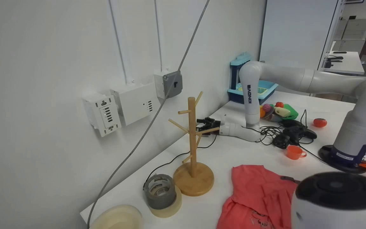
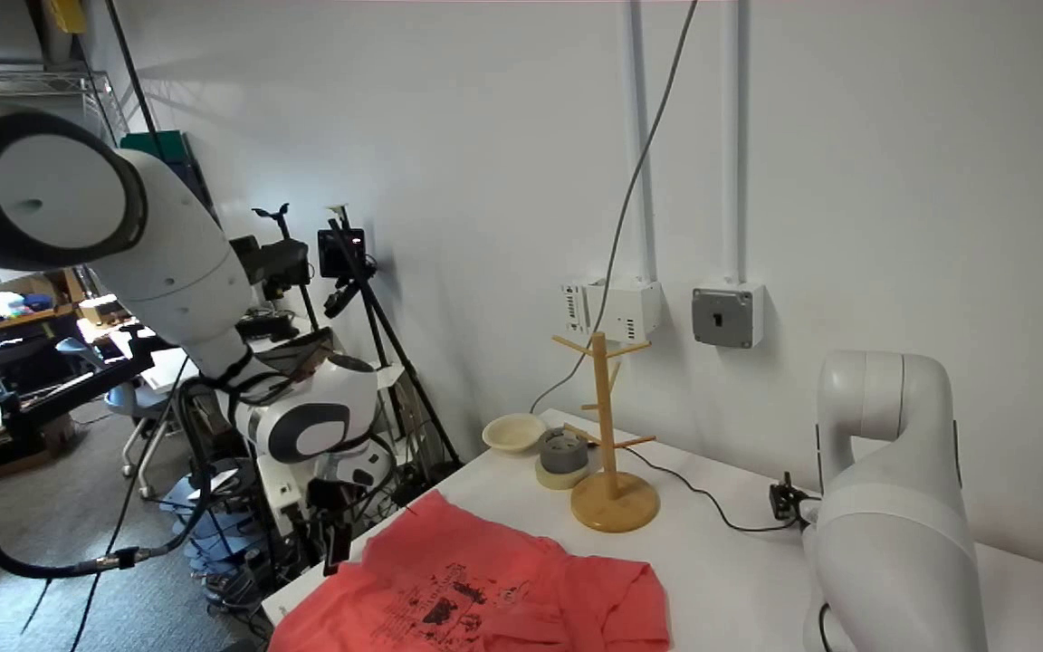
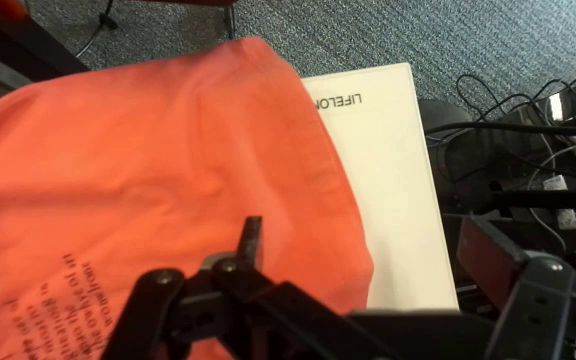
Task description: Unfold the cloth on the table
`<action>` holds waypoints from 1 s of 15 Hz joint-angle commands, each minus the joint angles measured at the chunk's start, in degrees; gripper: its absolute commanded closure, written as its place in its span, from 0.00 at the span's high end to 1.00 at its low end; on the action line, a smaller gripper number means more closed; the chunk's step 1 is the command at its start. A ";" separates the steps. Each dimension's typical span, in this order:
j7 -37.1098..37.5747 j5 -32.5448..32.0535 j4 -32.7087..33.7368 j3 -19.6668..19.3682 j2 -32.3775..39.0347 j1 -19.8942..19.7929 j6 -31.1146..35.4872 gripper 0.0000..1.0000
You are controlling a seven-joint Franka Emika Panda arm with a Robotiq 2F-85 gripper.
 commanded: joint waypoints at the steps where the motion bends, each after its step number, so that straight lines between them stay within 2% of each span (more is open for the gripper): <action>1: -1.70 -2.27 -3.97 -3.63 -7.84 0.16 -2.39 1.00; 4: -0.50 -6.01 -5.48 -7.10 -9.04 0.49 2.62 1.00; 9: 4.96 -13.11 -4.71 -13.60 -3.90 1.88 12.67 1.00; 15: 10.99 -19.29 -2.10 -22.56 2.37 7.83 19.30 1.00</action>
